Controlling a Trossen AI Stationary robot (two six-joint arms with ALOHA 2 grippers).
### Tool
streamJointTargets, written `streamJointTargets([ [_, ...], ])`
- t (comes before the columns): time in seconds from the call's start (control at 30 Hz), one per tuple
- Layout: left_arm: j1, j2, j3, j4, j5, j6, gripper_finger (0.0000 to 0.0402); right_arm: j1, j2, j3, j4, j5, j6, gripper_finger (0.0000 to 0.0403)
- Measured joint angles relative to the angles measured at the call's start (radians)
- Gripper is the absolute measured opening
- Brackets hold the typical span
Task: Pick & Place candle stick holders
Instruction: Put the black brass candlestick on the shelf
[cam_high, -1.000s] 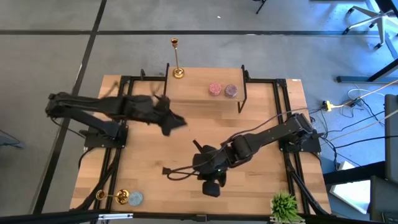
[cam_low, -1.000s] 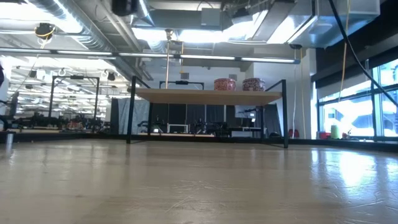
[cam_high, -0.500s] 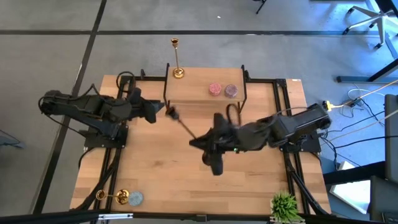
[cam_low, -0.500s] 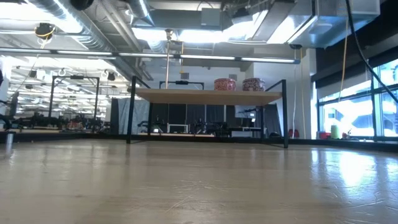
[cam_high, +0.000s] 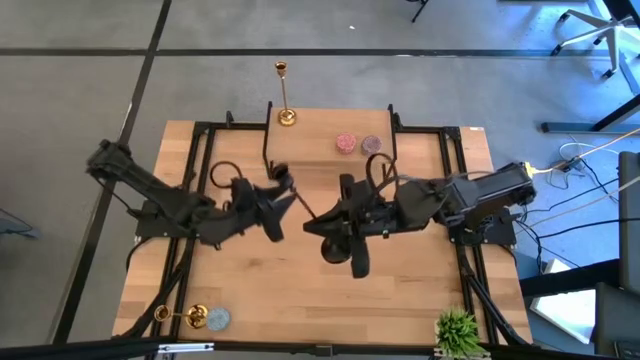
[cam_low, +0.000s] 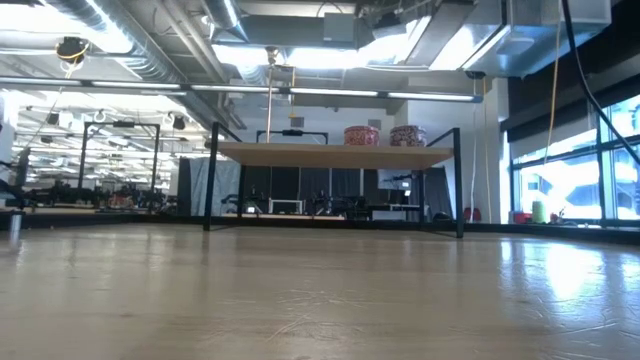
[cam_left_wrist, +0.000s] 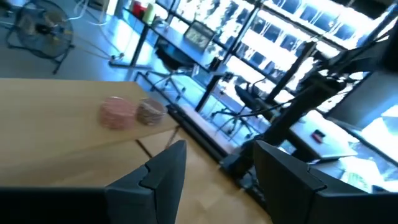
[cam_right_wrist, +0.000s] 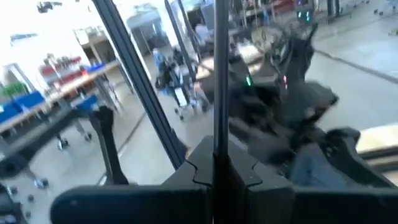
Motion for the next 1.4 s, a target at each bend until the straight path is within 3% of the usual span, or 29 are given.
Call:
streamJointTargets([
  [0.2, -0.072, 0.034, 0.000, 0.119, -0.045, 0.046, 0.0184, 0.016, -0.048, -0.128, 0.033, 0.015, 0.022, 0.0008],
  [0.4, -0.145, 0.029, 0.000, 0.113, -0.145, 0.047, 0.0184, 0.022, -0.178, -0.391, 0.154, 0.085, 0.086, 0.0008],
  [0.53, -0.165, 0.028, 0.000, 0.115, -0.153, 0.027, 0.0184, 0.027, -0.288, -0.592, 0.308, 0.151, 0.151, 0.0008],
  [0.7, -0.132, 0.033, 0.000, 0.163, -0.138, 0.023, 0.0184, 0.047, -0.355, -0.805, 0.617, 0.160, 0.214, 0.0008],
  [0.83, -0.049, 0.039, 0.000, 0.335, -0.003, 0.161, 0.0184, 0.060, -0.352, -0.889, 0.804, 0.157, 0.248, 0.0008],
  [0.93, 0.024, 0.057, 0.000, 0.480, 0.171, 0.240, 0.0184, 0.061, -0.342, -0.895, 0.832, 0.145, 0.254, 0.0008],
  [1.1, 0.155, 0.122, 0.002, 0.624, 0.509, 0.158, 0.0184, 0.061, -0.342, -0.895, 0.840, 0.146, 0.254, 0.0008],
  [1.4, 0.225, 0.267, 0.107, 0.646, 0.705, 0.096, 0.0184, 0.061, -0.342, -0.895, 0.817, 0.146, 0.287, 0.0008],
])
